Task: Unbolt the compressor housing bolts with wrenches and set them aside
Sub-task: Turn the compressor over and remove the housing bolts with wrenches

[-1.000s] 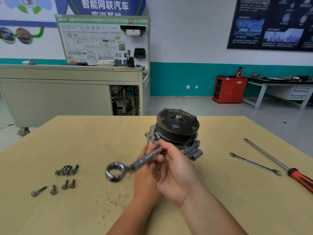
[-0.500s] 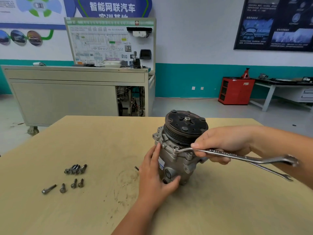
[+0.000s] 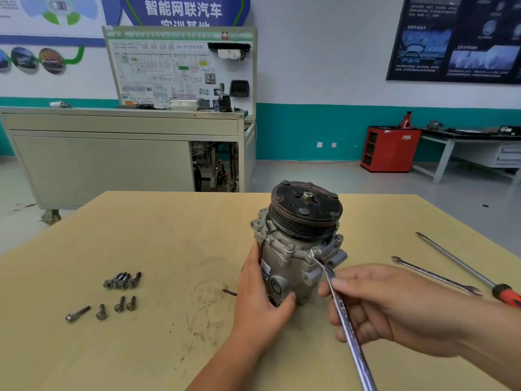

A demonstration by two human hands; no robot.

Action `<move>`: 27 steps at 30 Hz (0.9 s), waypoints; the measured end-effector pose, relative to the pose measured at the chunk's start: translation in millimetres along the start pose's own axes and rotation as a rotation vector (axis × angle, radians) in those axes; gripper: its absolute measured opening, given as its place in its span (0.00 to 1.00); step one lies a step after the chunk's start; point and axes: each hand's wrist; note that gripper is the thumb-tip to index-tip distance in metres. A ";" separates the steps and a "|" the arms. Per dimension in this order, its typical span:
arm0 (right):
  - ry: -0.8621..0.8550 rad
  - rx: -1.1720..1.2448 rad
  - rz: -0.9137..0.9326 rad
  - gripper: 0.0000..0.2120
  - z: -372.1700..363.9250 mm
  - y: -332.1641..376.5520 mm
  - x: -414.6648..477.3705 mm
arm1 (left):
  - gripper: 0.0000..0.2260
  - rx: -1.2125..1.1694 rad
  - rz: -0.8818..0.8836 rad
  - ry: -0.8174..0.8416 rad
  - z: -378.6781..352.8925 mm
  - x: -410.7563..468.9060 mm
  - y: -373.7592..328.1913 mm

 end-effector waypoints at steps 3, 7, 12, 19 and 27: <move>-0.101 0.085 0.050 0.10 -3.4 3.0 4.3 | 0.44 -0.032 0.007 0.011 -6.6 -8.1 -7.6; -0.154 0.090 0.076 0.09 1.5 9.7 6.3 | 0.47 -0.046 0.030 0.039 -17.0 -23.3 -22.4; -0.171 0.064 0.039 0.10 6.4 12.1 3.1 | 0.47 -0.055 0.064 0.103 -35.8 -44.1 -46.0; -0.206 -0.121 -0.040 0.10 23.3 25.9 -3.4 | 0.45 -0.130 0.086 0.035 -32.2 -46.5 -66.0; -0.144 -1.146 -0.257 0.15 72.9 70.8 4.9 | 0.33 -0.027 -0.154 -0.181 -16.7 16.5 -56.6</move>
Point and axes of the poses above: each hand's wrist, its own x-axis towards the middle knuckle, its own z-axis out of the back of the hand, y = z × x, and after that the axes turned 3 degrees about -z, right-handed
